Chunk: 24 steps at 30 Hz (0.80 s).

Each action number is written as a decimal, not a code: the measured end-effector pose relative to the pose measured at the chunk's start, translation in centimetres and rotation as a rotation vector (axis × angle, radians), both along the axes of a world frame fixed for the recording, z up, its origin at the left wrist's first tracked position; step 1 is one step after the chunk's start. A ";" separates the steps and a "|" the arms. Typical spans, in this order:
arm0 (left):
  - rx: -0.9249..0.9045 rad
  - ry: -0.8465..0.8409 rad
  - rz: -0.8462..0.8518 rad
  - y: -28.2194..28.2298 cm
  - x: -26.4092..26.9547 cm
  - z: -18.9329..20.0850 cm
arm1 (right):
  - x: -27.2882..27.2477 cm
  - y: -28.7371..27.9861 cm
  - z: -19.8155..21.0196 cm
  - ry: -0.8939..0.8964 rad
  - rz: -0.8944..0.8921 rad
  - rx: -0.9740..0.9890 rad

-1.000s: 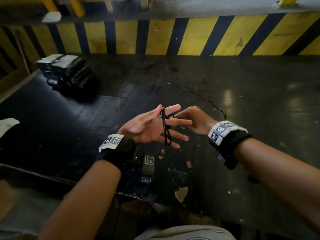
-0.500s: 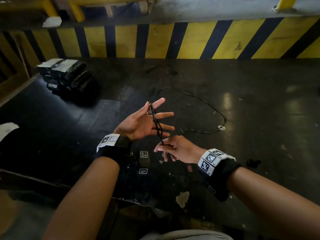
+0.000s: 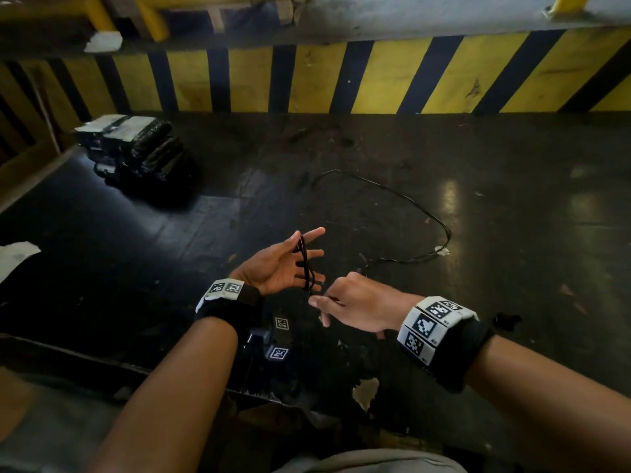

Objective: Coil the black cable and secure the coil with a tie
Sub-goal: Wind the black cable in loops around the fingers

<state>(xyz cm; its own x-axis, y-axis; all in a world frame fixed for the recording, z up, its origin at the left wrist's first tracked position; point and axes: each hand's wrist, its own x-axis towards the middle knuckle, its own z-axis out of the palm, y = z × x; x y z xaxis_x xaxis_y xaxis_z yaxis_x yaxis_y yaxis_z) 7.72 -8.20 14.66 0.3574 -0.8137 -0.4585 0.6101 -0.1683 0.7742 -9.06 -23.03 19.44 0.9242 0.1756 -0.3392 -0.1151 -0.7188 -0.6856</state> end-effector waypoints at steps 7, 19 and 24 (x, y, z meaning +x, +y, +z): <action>0.136 -0.027 -0.136 0.9 -1.4 -1.0 | 1.9 -1.8 4.1 -0.108 0.154 -0.321; 0.043 0.115 -0.297 0.2 -3.9 0.3 | 6.8 -5.3 6.7 -0.380 0.010 -0.477; -0.045 0.142 -0.320 0.3 -4.3 1.8 | 7.7 -6.5 5.9 -0.378 -0.025 -0.353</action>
<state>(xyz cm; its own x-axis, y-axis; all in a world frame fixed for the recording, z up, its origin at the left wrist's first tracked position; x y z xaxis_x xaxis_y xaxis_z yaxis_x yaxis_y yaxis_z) 3.44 -7.94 16.44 0.0164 -0.8947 -0.4463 0.6339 -0.3359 0.6967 -1.33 -29.48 25.32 0.9961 0.0865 -0.0157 0.0731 -0.9142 -0.3986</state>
